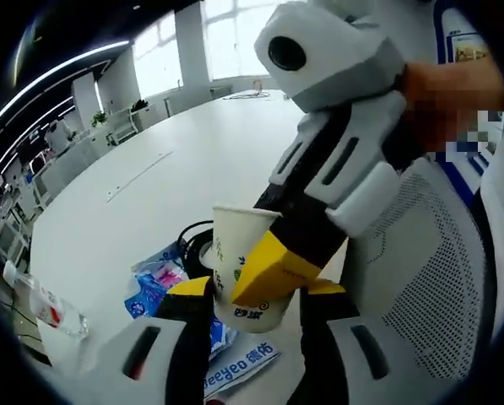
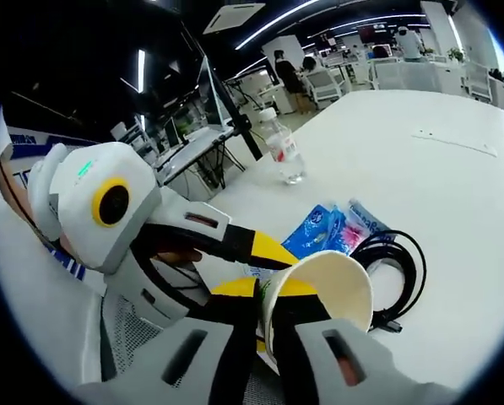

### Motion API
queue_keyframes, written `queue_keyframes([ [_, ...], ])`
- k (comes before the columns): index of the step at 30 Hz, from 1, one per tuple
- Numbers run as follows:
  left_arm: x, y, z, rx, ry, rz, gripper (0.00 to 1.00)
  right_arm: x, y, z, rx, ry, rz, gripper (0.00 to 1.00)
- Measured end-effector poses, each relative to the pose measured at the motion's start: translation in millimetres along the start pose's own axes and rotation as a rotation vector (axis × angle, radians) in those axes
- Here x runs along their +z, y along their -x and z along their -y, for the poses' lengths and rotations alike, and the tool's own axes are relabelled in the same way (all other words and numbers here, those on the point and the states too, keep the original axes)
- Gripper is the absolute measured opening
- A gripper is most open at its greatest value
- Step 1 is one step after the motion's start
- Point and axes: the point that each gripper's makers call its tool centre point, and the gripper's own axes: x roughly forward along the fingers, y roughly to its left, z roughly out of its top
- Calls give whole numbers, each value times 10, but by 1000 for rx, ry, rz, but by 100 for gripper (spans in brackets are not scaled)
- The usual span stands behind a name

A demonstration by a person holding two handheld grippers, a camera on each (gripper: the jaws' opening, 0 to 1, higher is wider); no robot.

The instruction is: Arrange the tabletop items into an orderly group along one side of the table until the central work area is clear of visible clutter.

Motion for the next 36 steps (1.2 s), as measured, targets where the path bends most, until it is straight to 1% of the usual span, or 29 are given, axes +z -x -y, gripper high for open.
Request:
queue_keyframes([
  [3, -33, 37, -93, 33, 20, -3, 37, -11, -17, 15, -1, 6, -8, 0],
  [5, -55, 67, -132, 44, 46, -1, 37, 0, -21, 19, 4, 4, -1, 0],
  [9, -102, 108, -183, 64, 73, -2, 37, 24, -30, 32, 8, 15, -3, 0],
  [12, -153, 145, -231, 87, 145, 8, 37, 66, -38, 60, 9, 23, 4, 0],
  [16, -202, 200, -290, 113, 185, 11, 37, 79, -38, 100, 9, 31, 0, 0],
  [20, -236, 268, -376, 142, 250, 27, 36, 77, -36, 131, 13, 39, -10, 0],
  [24, -272, 313, -453, 167, 290, 35, 36, 72, -47, 148, 15, 43, -19, 0],
  [26, -289, 347, -511, 186, 328, 47, 36, 72, -54, 148, 17, 46, -21, 0],
  [36, -376, 482, -697, 251, 409, 73, 37, 120, -139, 183, 18, 71, -40, 0],
])
